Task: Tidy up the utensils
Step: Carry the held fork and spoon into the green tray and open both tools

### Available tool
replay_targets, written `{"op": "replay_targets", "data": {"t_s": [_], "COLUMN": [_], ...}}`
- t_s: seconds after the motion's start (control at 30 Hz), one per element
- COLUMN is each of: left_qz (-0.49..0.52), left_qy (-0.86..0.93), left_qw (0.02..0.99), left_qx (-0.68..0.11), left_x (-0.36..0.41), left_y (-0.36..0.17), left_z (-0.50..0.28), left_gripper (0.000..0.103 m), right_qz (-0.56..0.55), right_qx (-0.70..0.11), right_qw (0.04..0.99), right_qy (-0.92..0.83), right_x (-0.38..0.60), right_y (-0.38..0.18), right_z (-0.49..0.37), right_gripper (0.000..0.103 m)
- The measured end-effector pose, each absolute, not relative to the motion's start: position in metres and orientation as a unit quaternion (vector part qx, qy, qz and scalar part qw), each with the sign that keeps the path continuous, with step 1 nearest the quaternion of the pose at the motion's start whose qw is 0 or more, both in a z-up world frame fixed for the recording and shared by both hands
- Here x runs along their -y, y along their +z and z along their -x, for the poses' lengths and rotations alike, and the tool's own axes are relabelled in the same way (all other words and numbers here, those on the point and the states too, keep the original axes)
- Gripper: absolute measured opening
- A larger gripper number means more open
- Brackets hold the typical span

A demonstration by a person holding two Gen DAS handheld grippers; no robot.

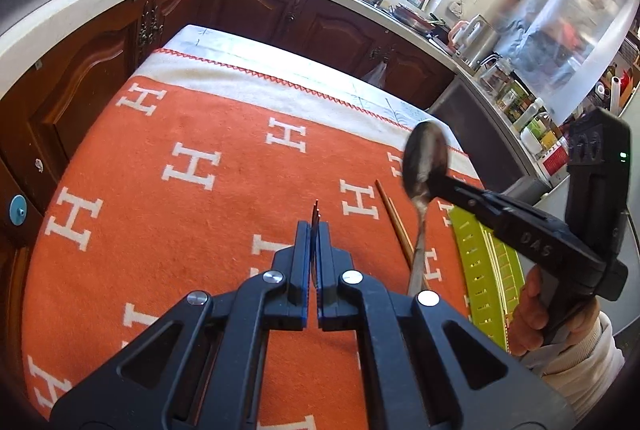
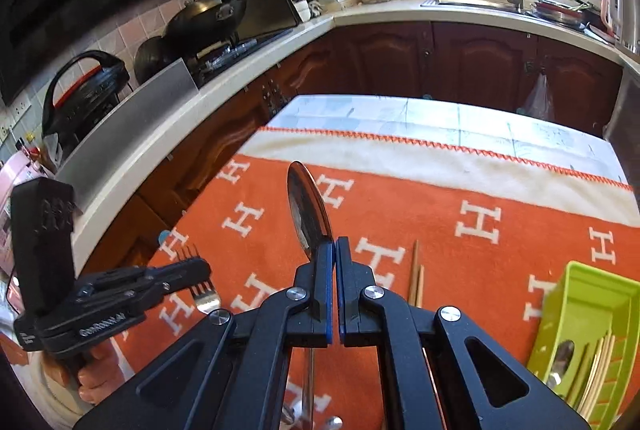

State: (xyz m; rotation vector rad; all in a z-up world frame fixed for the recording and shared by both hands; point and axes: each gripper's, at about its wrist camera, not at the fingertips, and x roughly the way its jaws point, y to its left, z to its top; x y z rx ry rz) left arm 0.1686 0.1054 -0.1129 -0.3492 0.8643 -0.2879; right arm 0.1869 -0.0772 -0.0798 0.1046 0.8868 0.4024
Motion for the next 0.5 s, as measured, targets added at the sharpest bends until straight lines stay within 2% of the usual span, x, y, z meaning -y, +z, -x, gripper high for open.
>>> {"op": "replay_targets", "data": {"t_s": [0.27, 0.5], "left_qz": [0.172, 0.182], "left_qy": [-0.126, -0.123], "left_qw": [0.881, 0.877], "left_qx": [-0.423, -0.428], "left_x": [-0.113, -0.120], "left_y": [-0.114, -0.115], "left_z": [-0.163, -0.166], "left_gripper": [0.000, 0.000], "right_qz": [-0.094, -0.114], "right_qx": [-0.492, -0.478], "right_qw": [0.842, 0.847], "right_qy": [0.200, 0.202], "right_x": [0.081, 0.088], "right_y": [-0.133, -0.136], "right_z": [-0.214, -0.209], "right_gripper": [0.002, 0.001]}}
